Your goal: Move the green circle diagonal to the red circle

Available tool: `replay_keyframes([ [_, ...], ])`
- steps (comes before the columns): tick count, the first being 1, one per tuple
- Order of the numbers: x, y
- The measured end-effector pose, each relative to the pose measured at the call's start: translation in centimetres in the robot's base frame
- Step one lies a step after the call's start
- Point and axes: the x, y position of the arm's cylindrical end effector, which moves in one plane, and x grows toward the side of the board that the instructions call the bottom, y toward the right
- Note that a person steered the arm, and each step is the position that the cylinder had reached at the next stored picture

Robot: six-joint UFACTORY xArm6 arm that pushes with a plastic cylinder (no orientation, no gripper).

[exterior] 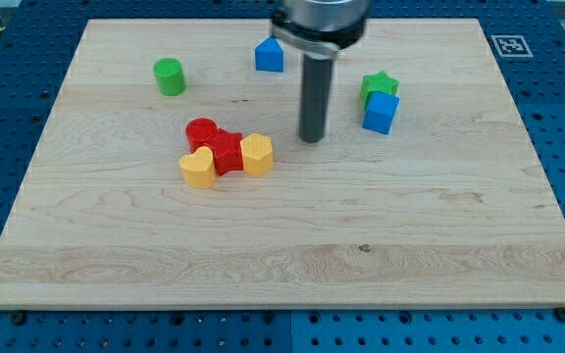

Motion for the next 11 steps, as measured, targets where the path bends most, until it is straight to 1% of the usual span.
replay_keyframes([
  [1,-0.1,-4.9],
  [2,-1.9,-8.1],
  [3,-3.9,-9.5],
  [4,-4.2,-14.0],
  [5,-4.3,-20.5],
  [6,-7.9,-25.1],
  [7,-9.7,-25.9],
  [8,-10.8,-24.0],
  [9,-11.9,-20.2],
  [10,-11.3,-19.3],
  [11,-9.9,-19.7],
])
